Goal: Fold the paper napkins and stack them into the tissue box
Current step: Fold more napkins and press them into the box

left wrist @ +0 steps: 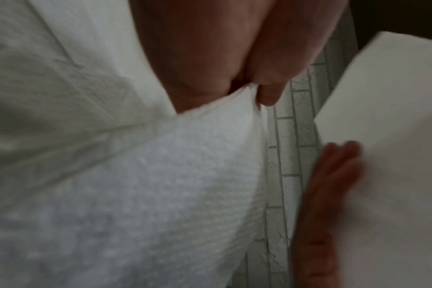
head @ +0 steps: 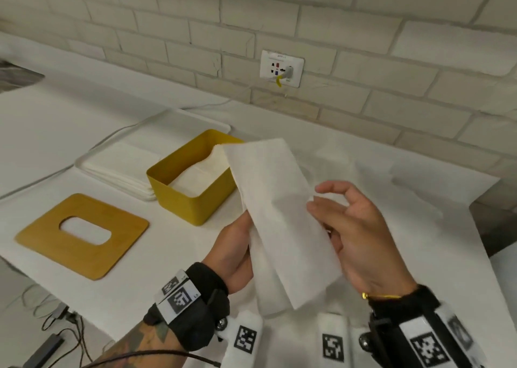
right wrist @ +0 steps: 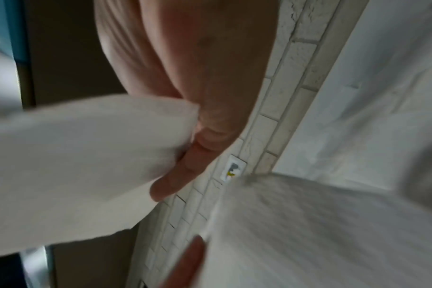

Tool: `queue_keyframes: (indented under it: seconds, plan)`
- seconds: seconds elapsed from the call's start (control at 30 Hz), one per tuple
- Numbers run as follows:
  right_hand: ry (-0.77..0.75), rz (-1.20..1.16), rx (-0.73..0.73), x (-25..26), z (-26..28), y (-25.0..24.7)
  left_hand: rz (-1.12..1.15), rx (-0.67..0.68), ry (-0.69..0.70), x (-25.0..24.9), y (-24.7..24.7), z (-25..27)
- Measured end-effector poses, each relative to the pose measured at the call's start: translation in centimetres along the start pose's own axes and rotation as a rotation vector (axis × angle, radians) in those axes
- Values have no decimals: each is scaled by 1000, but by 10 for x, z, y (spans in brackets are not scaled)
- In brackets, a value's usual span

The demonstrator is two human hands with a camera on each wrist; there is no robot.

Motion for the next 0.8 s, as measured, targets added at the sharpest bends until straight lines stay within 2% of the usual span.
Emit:
queue_keyframes:
  seconds: [0.17,0.43,0.7,0.8]
  plan:
    - [62,241,-84,-43,25,-16,57,8,-38,2,-9,-4]
    - [69,337,-111,-60,32,-13,128,11,-113,2,-12,-7]
    - [88,422,-139,-66,24,-2,2,19,-131,-18,-20,-4]
    - [53,431,-207,-60,17,7,-68,28,-107,-32,-26,-3]
Point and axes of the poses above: each hand's wrist, its own z-axis away from the middle knuckle, its own y-axis out of the palm, x = y × z, the point moved 4 cm from there along -z, towards the middle knuckle, and after that the axes turned 12 degrees about -y, right-handed, at the moved point
